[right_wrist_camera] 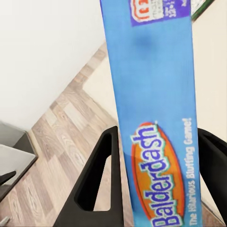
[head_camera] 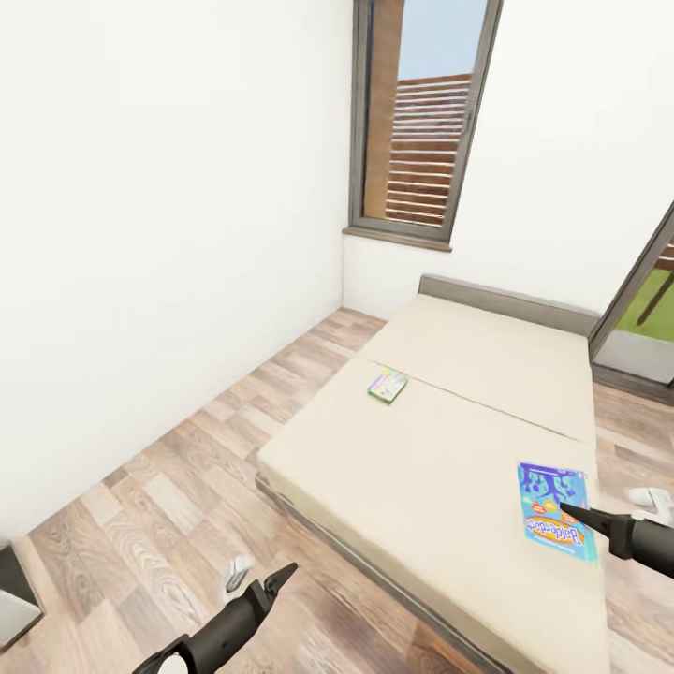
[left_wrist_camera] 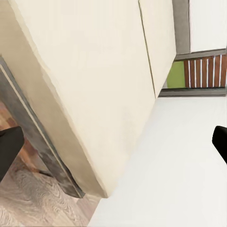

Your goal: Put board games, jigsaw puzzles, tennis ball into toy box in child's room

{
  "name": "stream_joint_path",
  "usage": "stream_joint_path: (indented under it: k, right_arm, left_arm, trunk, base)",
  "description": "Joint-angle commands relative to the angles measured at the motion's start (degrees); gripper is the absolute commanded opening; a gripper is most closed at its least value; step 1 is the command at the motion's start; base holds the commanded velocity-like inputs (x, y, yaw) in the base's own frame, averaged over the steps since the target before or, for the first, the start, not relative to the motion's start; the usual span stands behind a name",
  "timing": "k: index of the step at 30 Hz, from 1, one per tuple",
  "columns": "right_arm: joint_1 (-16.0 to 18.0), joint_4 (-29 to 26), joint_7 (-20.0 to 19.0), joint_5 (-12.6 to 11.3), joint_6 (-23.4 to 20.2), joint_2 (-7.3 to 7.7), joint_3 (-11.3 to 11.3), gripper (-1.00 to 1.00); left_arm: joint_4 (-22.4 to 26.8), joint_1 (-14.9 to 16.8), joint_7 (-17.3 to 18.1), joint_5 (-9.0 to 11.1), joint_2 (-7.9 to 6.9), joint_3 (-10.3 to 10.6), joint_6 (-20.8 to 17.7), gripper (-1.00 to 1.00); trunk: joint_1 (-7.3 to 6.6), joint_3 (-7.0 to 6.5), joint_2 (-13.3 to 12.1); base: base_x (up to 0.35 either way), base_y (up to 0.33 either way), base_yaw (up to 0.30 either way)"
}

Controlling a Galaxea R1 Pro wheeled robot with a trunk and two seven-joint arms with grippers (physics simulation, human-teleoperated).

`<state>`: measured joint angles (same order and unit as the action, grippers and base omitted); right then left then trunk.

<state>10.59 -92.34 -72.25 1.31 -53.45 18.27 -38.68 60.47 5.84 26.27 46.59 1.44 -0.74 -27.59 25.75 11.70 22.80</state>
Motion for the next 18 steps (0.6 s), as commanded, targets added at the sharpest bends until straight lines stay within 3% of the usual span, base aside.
stream_joint_path:
  k: [1,18]
  right_arm:
    - [0.0,0.0,-0.3,0.0,-0.6,0.01,-0.1,-1.0]
    - [0.0,0.0,-0.3,0.0,-0.5,0.01,-0.1,-1.0]
  left_arm:
    - [0.0,0.0,0.0,0.4,0.04,-0.1,-0.4,1.0]
    - [0.0,0.0,0.0,0.4,0.06,0.0,-0.4,1.0]
  trunk:
    - [0.03,0.08,0.1]
    - [0.03,-0.44,0.1]
  base:
    - [0.0,0.0,0.276]
    - [0.0,0.0,0.276]
